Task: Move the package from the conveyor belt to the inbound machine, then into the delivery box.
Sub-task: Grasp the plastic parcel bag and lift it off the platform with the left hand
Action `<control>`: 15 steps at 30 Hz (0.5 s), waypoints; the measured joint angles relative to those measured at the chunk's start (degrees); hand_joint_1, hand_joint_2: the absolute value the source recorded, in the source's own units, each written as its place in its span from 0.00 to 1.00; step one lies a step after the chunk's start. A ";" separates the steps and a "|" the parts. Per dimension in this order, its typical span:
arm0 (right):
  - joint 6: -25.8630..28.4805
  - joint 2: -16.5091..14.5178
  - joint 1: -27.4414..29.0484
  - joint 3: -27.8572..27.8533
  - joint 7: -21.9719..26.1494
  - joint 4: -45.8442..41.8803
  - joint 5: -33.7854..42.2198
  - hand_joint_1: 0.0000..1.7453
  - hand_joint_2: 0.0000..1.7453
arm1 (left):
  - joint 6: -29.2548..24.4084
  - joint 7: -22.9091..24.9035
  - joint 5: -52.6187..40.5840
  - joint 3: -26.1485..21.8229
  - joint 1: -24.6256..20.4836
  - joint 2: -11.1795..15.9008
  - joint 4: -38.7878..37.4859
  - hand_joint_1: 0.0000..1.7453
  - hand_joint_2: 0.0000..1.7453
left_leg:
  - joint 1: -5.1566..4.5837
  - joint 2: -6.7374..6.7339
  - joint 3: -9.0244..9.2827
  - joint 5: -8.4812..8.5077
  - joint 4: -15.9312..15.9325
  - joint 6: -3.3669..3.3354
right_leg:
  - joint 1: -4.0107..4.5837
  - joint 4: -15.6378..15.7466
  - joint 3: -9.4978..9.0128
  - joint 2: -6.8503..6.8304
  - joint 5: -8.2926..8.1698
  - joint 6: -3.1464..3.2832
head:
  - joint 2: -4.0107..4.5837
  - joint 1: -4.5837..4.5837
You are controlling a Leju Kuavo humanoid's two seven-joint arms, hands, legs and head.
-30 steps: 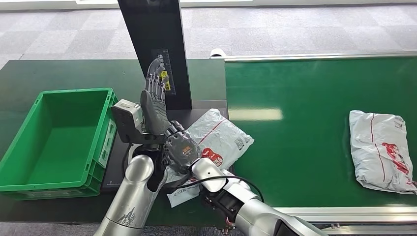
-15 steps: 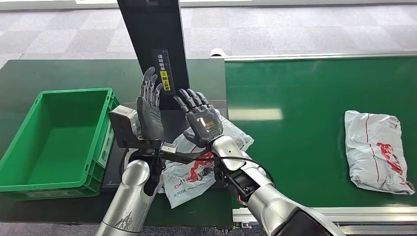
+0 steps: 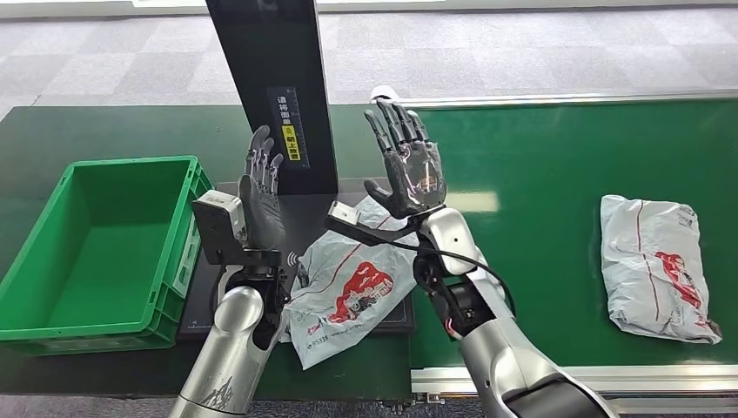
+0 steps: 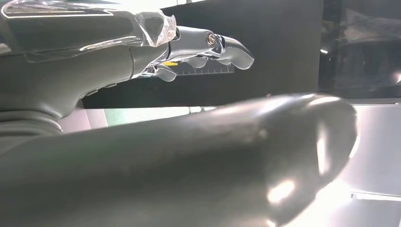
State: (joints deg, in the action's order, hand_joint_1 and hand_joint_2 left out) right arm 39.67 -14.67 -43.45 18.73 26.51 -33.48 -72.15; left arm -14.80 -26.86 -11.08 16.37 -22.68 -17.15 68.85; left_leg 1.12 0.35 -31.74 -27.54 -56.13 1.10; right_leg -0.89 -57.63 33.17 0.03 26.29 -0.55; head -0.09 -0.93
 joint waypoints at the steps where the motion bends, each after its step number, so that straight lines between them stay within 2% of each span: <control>1: 0.00 0.00 0.24 -0.84 0.50 -0.33 -0.02 0.00 1.00 | -0.19 0.05 -0.10 -0.03 0.04 0.02 0.00 0.00 0.00 | 0.00 0.00 0.00 0.00 0.00 0.00 | 0.00 0.00 0.00 0.00 0.00 0.00 | 0.00 0.00; 3: 0.00 0.00 0.90 -2.71 2.19 -1.01 1.44 0.00 1.00 | -0.73 0.14 -0.24 -0.13 0.26 0.09 0.02 0.00 0.00 | 0.00 0.01 0.00 0.00 0.00 0.00 | 0.00 0.00 0.00 0.00 0.00 0.00 | 0.00 -0.01; 5: -0.14 0.06 1.71 -4.99 5.16 -1.64 6.97 0.00 1.00 | -1.32 0.24 -0.26 -0.29 0.65 0.23 0.10 0.00 0.00 | 0.00 0.02 0.00 0.00 0.00 0.00 | 0.00 0.00 0.00 0.00 0.00 0.00 | 0.00 -0.01; 7: -1.78 0.50 2.75 -7.06 7.86 -2.70 16.90 0.00 1.00 | -1.79 0.39 -0.26 -0.49 1.10 0.47 0.27 0.00 0.50 | 0.00 0.03 -0.01 0.00 0.00 0.00 | 0.00 0.00 0.00 -0.01 0.00 0.00 | 0.00 -0.01; 9: -6.82 1.55 4.37 -8.26 8.43 -5.27 29.20 0.00 1.00 | -2.11 0.47 -0.25 -0.68 1.61 0.80 0.43 0.00 1.00 | -0.01 0.04 -0.01 -0.01 0.00 0.00 | -0.01 0.01 0.00 -0.01 0.00 0.00 | 0.00 0.01; 12: -17.14 3.56 7.58 -9.43 6.46 -10.79 45.81 0.00 1.00 | -2.71 0.42 -0.25 -0.91 2.37 1.30 0.47 0.00 1.00 | -0.01 0.02 -0.02 -0.02 -0.01 -0.01 | -0.02 0.01 0.01 -0.01 0.00 0.00 | 0.00 0.00; 15: -22.29 5.49 10.42 -10.06 4.77 -15.40 53.80 0.00 1.00 | -3.13 0.13 -0.34 -1.16 3.01 1.78 0.33 0.00 1.00 | -0.01 0.03 -0.03 -0.02 0.00 -0.01 | -0.02 0.02 0.03 -0.01 0.00 0.00 | 0.00 -0.01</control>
State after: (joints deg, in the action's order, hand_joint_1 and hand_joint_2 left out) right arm 17.38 -9.17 -33.03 8.68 31.28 -48.88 -18.36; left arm -17.93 -26.73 -11.42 15.21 -19.67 -15.37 69.18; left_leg 1.11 0.37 -31.77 -27.56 -56.14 1.09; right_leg -0.90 -57.62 33.20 0.02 26.30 -0.55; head -0.09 -0.93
